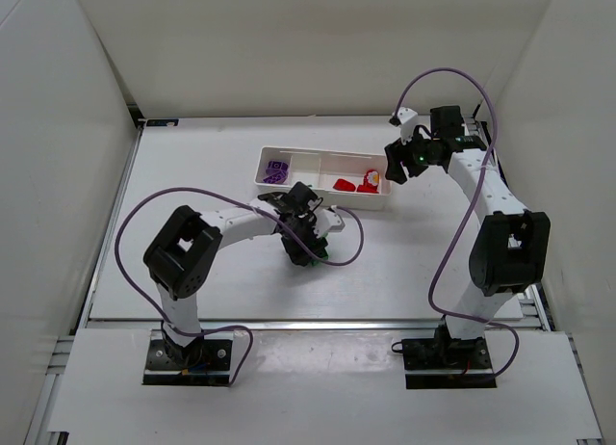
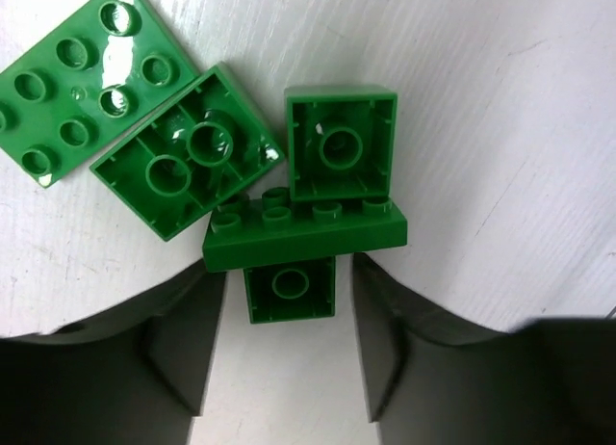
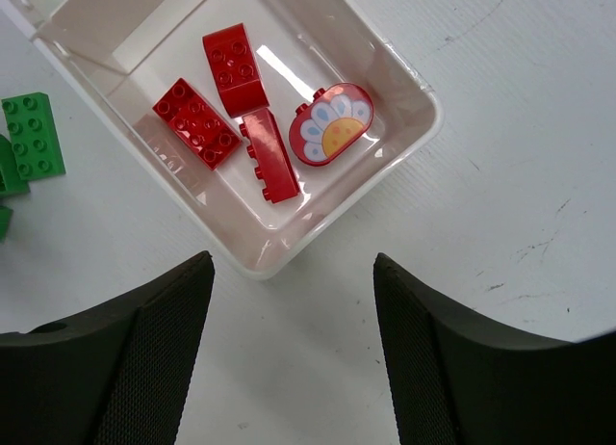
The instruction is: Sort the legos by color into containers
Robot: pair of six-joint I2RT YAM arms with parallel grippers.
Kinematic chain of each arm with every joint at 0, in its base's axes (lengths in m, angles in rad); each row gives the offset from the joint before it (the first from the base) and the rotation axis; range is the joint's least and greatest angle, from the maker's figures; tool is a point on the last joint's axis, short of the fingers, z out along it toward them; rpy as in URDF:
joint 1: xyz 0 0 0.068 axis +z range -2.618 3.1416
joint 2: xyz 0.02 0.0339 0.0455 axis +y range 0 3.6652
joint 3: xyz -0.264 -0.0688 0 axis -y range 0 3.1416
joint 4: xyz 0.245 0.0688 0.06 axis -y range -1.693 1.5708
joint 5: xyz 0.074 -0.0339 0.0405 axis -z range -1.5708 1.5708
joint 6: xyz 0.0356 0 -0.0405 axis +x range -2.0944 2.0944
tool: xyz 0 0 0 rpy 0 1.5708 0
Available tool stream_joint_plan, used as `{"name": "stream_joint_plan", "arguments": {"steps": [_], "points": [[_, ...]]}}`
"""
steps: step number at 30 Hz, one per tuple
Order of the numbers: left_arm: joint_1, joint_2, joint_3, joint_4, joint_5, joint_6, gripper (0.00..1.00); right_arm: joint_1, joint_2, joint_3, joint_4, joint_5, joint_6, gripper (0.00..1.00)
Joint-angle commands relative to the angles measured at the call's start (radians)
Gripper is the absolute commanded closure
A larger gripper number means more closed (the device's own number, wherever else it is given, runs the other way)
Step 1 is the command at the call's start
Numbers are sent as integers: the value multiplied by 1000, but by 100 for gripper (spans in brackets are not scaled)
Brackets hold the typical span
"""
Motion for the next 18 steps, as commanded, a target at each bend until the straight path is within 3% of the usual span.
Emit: {"name": "stream_joint_plan", "arguments": {"steps": [1,5,8,18], "points": [[-21,11,21,10,8,-19,38,-7,-45,2,2,-28,-10,29],[-29,-6,15,3,8,-17,56,-9,-40,5,0,-30,-18,30],[-27,-38,5,-17,2,-6,61,-9,-39,-1,2,-36,-17,31],[-13,-241,8,-120,-4,-8,64,-3,-48,-9,20,-74,14,31]]}}
